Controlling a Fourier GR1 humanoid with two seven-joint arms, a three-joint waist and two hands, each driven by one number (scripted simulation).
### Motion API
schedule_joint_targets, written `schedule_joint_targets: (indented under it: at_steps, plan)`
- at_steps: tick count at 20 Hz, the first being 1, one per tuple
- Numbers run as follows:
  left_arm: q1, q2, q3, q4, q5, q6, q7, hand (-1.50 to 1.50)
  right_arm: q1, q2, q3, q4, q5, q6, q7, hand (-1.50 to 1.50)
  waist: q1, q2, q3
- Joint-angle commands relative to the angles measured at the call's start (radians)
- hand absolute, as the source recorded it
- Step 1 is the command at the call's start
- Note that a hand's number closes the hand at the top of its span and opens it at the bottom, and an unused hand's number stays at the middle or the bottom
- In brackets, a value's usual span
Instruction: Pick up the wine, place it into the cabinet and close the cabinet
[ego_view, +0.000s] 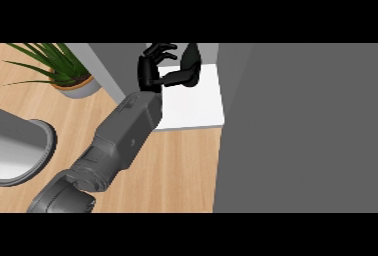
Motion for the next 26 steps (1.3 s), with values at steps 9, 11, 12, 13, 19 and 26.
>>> schedule_joint_targets:
  at_steps: [9,11,12,13,19,26]
  plan:
    - [0.035,-0.005,-0.023,0.066,-0.054,0.079,-0.035,-1.5,-0.009,0.013,0.015,-0.025,-0.023,-0.011,0.001,-1.5,-0.018,0.012,-0.003]
    - [0.049,0.002,-0.028,0.065,-0.066,0.083,-0.052,-1.5,-0.014,-0.005,-0.023,-0.036,-0.037,-0.012,0.008,-1.5,-0.011,0.01,-0.002]
    - [0.032,0.003,-0.015,0.063,-0.054,0.079,-0.033,-1.5,0.02,0.001,0.016,-0.077,-0.034,-0.004,0.02,-1.5,-0.028,0.012,-0.003]
    - [0.054,0.017,-0.023,0.061,-0.064,0.079,-0.06,-1.5,-0.002,0.008,-0.006,-0.019,-0.015,-0.005,-0.032,-1.5,-0.012,0.012,-0.002]
    - [0.074,-0.005,0.013,0.037,-0.04,0.058,-0.096,-1.5,-0.019,-0.004,-0.004,-0.04,-0.031,0.001,0.005,-1.5,-0.008,0.009,-0.003]
    - [0.096,-0.006,0.003,0.029,-0.06,0.007,-0.138,-1.5,-0.006,-0.007,-0.003,-0.018,-0.038,0.009,-0.014,-1.5,-0.003,0.006,-0.003]
